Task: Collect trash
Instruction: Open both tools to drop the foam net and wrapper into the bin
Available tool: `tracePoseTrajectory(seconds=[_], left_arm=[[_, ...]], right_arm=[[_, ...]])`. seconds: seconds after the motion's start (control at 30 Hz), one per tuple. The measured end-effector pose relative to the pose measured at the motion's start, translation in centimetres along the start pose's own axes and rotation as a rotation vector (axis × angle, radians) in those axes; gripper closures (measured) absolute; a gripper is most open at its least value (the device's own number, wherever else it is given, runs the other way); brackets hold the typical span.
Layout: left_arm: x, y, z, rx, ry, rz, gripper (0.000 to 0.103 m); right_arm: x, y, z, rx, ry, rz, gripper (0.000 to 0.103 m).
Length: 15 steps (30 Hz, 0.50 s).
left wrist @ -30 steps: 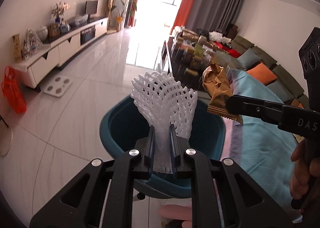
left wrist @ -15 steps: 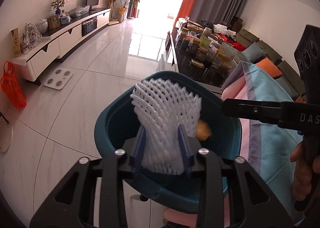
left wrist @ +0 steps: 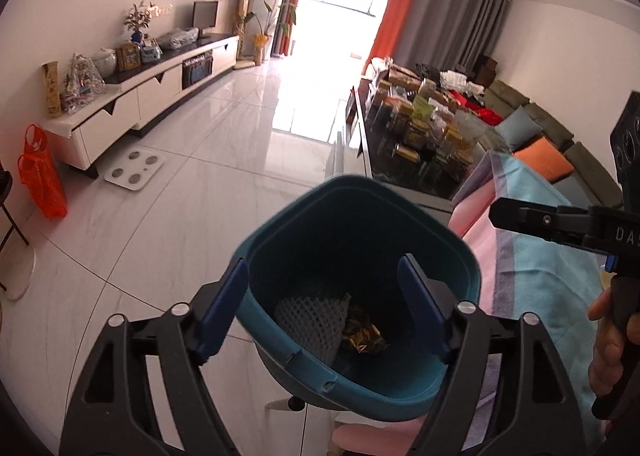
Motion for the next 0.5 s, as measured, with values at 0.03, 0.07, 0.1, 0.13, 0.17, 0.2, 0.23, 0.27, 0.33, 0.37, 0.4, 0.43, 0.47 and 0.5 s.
tracePoseTrajectory(seconds=[0.03, 0.07, 0.1, 0.13, 0.17, 0.2, 0.23, 0.27, 0.33, 0.37, 0.4, 0.43, 0.47, 0.5], left_arm=[[0.7, 0.1, -0.2, 0.005, -0.016, -0.003, 0.02], [1.3, 0.0, -0.3, 0.009, -0.031, -0.008, 0.015], [2.0, -0.1, -0.5, 0.013, -0.045, -0.011, 0.012], [2.5, 0.0, -0.7, 0.014, -0.053, -0.01, 0.012], [3.1, -0.2, -0.9, 0.013, -0.062, -0.011, 0.009], [3.7, -0.3, -1.1, 0.012, -0.073, -0.013, 0.006], [4.4, -0.5, -1.2, 0.012, -0.091, -0.017, 0.006], [5.0, -0.6, -1.4, 0.01, -0.102, -0.016, 0.006], [6.5, -0.8, -1.8, 0.009, -0.129, -0.021, 0.006], [7.2, -1.0, -2.0, 0.015, -0.142, -0.019, 0.006], [8.1, -1.2, -2.2, 0.021, -0.158, -0.008, 0.006], [8.7, -1.4, -2.4, 0.024, -0.171, -0.003, 0.006], [9.4, -1.6, -2.5, 0.025, -0.185, 0.0, 0.006], [10.1, -1.9, -2.7, 0.024, -0.199, 0.006, 0.006]], right_arm=[[0.5, 0.1, 0.0, 0.011, -0.016, 0.004, 0.052], [0.9, 0.2, 0.1, 0.019, -0.026, 0.004, 0.05], [1.4, 0.4, 0.2, 0.031, -0.041, 0.007, 0.047], [1.8, 0.4, 0.4, 0.039, -0.051, 0.011, 0.044], [2.2, 0.5, 0.5, 0.05, -0.063, 0.013, 0.042], [2.5, 0.5, 0.6, 0.055, -0.072, 0.014, 0.037], [3.1, 0.6, 0.9, 0.064, -0.087, 0.017, 0.035], [3.7, 0.7, 1.2, 0.073, -0.103, 0.022, 0.035], [4.8, 0.7, 1.4, 0.087, -0.13, 0.028, 0.025], [5.7, 0.8, 1.7, 0.097, -0.155, 0.035, 0.023], [6.4, 0.8, 2.0, 0.103, -0.171, 0.037, 0.021], [7.5, 0.8, 2.4, 0.113, -0.2, 0.04, 0.019], [8.3, 0.8, 2.7, 0.118, -0.221, 0.048, 0.017], [9.2, 0.7, 3.0, 0.122, -0.243, 0.056, 0.015]])
Point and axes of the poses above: each gripper's, at about its wrist camera, not at the fingertips, and x roughly against the way its jaws point, y to its left, z to its underside, the point moved 1 cm from there along -x, roughly the way its jaws point, and after that the axes turned 7 degrees about -x, right-handed, at the moved point
